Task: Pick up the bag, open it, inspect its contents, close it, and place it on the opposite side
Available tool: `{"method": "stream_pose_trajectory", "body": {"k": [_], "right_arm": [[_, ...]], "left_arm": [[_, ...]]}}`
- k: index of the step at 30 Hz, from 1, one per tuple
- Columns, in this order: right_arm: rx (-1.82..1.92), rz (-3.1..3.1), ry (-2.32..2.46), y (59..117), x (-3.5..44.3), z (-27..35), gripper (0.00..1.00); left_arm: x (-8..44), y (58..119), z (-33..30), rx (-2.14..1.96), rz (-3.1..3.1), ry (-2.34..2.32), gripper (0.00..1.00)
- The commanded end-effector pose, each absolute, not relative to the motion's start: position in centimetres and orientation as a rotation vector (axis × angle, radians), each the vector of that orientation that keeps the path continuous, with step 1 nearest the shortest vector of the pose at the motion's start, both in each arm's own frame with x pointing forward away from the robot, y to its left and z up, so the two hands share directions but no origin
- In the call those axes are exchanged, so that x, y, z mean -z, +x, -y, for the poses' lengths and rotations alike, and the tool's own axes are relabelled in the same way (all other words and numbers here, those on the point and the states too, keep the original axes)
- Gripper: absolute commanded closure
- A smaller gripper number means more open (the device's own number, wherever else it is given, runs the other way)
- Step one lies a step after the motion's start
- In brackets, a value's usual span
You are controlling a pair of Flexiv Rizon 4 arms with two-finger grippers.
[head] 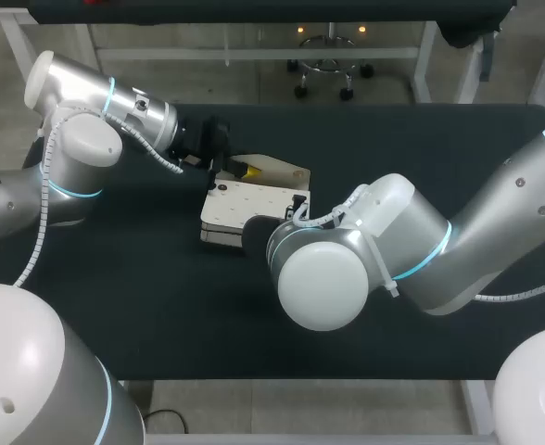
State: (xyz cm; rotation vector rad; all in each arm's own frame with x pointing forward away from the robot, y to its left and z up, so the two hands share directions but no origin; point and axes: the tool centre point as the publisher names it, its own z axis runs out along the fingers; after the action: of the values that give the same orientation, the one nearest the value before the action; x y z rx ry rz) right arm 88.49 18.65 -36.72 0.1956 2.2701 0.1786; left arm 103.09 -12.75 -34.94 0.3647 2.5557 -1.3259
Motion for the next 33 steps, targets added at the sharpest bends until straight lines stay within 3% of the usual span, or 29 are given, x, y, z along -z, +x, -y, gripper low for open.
{"method": "stream_pose_trajectory", "body": {"k": [1,31,32,33], "right_arm": [[-0.22,-2.234,0.178,88.2,37.2,-18.3,1.0],[-0.222,-2.235,0.181,88.2,37.2,-18.3,1.0],[-0.222,-2.235,0.181,88.2,37.2,-18.3,1.0],[-0.222,-2.235,0.181,88.2,37.2,-18.3,1.0]], "left_arm": [[35.0,102.2,12.7,1.317,-2.522,0.379,1.0],[34.7,97.8,11.8,1.21,-2.252,0.57,1.0],[34.8,97.8,11.7,1.224,-2.248,0.565,0.95],[34.8,97.9,11.6,1.242,-2.25,0.554,0.74]]}}
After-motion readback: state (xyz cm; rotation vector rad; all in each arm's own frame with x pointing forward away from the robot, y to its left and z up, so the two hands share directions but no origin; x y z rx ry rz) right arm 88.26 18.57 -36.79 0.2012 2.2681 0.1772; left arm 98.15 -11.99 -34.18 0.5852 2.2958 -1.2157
